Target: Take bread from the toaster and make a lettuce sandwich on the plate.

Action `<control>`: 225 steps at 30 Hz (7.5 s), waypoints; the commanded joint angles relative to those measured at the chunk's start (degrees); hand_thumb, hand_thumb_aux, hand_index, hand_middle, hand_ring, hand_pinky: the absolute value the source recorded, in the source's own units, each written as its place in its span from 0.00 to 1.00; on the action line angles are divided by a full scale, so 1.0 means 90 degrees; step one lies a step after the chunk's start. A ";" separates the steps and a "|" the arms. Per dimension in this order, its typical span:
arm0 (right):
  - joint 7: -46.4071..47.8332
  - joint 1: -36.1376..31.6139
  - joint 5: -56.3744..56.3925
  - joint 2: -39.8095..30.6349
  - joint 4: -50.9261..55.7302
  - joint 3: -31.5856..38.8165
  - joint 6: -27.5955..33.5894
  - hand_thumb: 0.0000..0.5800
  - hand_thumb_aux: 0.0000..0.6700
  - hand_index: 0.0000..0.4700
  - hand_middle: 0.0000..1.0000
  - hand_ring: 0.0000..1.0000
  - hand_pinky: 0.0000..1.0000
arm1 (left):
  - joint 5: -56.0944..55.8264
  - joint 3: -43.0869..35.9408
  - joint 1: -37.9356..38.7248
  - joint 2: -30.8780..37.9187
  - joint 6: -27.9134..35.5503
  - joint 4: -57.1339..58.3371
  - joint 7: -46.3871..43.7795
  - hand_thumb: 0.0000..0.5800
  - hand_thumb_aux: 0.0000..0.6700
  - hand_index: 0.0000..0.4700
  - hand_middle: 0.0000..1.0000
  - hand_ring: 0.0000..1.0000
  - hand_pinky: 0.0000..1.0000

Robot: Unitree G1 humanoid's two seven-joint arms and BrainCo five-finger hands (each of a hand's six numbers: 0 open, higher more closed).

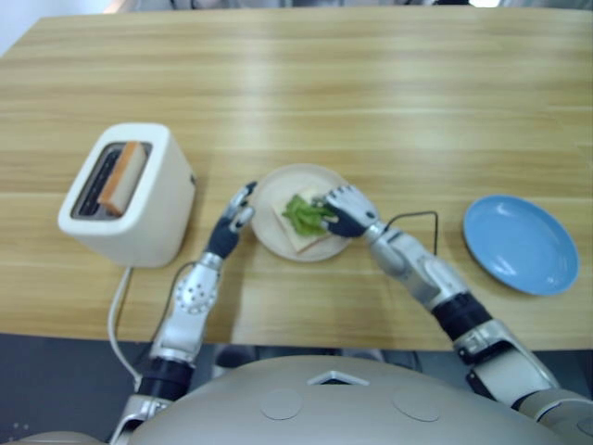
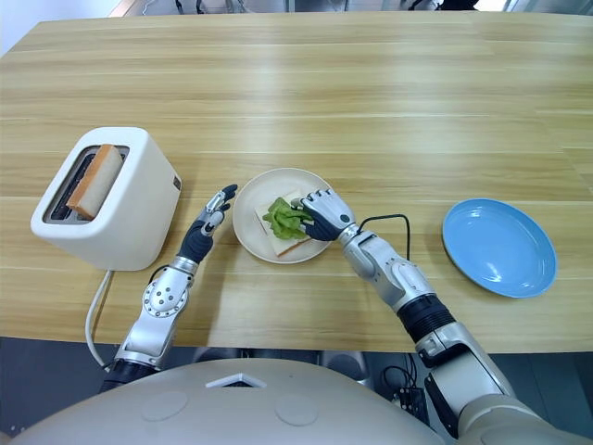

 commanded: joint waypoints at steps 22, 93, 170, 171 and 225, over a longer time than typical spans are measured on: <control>-0.0118 -0.0230 -0.0313 -0.0643 -0.0236 -0.0016 0.0360 0.00 0.00 0.00 0.00 0.00 0.00 | 0.0066 -0.0081 0.0119 -0.0027 -0.0016 0.0169 0.0016 0.00 0.00 0.00 0.00 0.00 0.00; 0.0448 0.2444 0.1830 -0.0562 -0.1764 -0.2889 0.0649 0.00 0.00 0.00 0.00 0.00 0.00 | 0.4168 0.3221 0.0922 0.3819 0.2687 -0.2525 -0.1112 1.00 1.00 0.98 0.00 0.00 0.00; 0.0014 0.2189 0.2954 -0.0044 -0.1380 -0.3914 0.0575 0.00 0.00 0.00 0.00 0.00 0.00 | -0.1364 0.0483 -0.5048 -0.0377 -0.0604 0.6237 -0.3079 1.00 1.00 0.98 1.00 1.00 1.00; 0.0011 0.2194 0.2943 -0.0048 -0.1374 -0.3911 0.0573 0.00 0.00 0.00 0.00 0.00 0.00 | -0.1358 0.0481 -0.4985 -0.0390 -0.0570 0.6161 -0.3092 1.00 1.00 0.98 1.00 1.00 1.00; 0.1677 0.1444 -0.1191 -0.0326 -0.1200 0.0724 0.0072 0.00 0.00 0.00 0.00 0.00 0.00 | 0.0764 -0.0818 -0.4846 -0.0235 -0.0665 0.6703 -0.0875 1.00 1.00 0.98 1.00 1.00 1.00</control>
